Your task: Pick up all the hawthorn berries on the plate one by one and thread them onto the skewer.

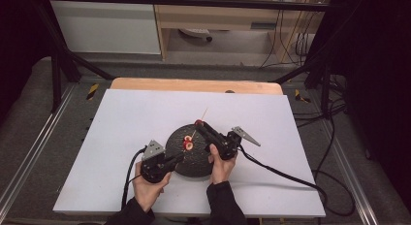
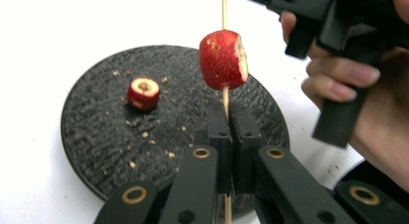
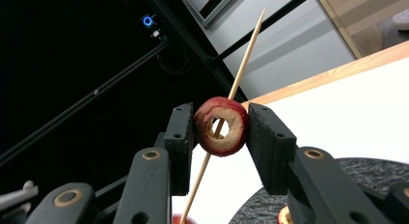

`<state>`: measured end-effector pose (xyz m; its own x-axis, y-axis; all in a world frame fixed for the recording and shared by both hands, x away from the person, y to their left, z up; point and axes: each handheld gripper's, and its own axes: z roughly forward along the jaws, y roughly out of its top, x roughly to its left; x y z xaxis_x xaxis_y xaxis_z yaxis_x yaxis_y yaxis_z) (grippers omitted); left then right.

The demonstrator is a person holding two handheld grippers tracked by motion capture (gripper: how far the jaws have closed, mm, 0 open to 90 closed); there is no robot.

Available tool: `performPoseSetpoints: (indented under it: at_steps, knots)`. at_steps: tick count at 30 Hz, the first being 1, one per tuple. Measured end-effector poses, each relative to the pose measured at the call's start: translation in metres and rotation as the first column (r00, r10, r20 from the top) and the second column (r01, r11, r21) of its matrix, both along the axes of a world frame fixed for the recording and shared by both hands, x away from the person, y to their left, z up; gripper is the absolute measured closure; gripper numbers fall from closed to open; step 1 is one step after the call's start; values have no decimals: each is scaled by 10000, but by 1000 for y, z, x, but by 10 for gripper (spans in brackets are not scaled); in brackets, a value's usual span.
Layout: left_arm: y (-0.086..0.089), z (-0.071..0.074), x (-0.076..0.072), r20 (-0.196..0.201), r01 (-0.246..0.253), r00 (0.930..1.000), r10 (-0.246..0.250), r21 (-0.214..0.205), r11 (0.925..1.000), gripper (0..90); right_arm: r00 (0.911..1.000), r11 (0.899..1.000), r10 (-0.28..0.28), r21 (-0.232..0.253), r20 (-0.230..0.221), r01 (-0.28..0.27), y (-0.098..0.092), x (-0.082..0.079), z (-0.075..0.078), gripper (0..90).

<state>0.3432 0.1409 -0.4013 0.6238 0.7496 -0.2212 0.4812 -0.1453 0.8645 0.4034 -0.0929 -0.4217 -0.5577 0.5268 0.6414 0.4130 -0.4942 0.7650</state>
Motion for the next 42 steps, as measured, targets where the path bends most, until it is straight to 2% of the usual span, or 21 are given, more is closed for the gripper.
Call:
performPoseSetpoints:
  at_steps: [10, 20, 23, 27, 29, 32, 36, 39, 42]
  knots:
    - [-6, 5, 13, 218, 106, 9997, -109, 122, 9999, 879, 9997, 9995, 238, -184, -59, -239, 2, -6, -3, 635]
    - [-6, 3, 15, 243, 300, 9992, -302, 62, 9995, 879, 9995, 9988, 306, -389, -126, -311, 2, -8, -2, 629]
    - [-2, 2, 14, 298, 364, 9989, -369, 154, 9992, 879, 9996, 9970, 281, -723, -16, -282, 0, -8, 0, 576]
    - [10, -1, 11, 350, 400, 9985, -410, 286, 9988, 879, 9981, 9890, 624, -1342, 14, -616, -6, -8, 8, 493]
    - [17, -2, 10, 393, 429, 9982, -443, 369, 9984, 879, 9967, 9802, 809, -1815, 32, -790, -9, -7, 11, 437]
    - [29, -4, 7, 398, 456, 9981, -475, 481, 9978, 879, 9938, 9592, 1110, -2606, -98, -1097, -14, -6, 15, 366]
    - [46, -6, 2, 433, 472, 9978, -498, 597, 9971, 879, 9888, 9222, 1445, -3570, -376, -1484, -19, -5, 16, 265]
    - [59, -8, -3, 353, 542, 9978, -568, 709, 9960, 879, 9826, 8913, 1686, -4137, -779, -1858, -21, -3, 15, 186]
    - [72, -12, -8, 327, 564, 9977, -599, 993, 9935, 879, 9769, 8552, 1835, -4723, -1093, -2135, -22, -3, 14, 142]
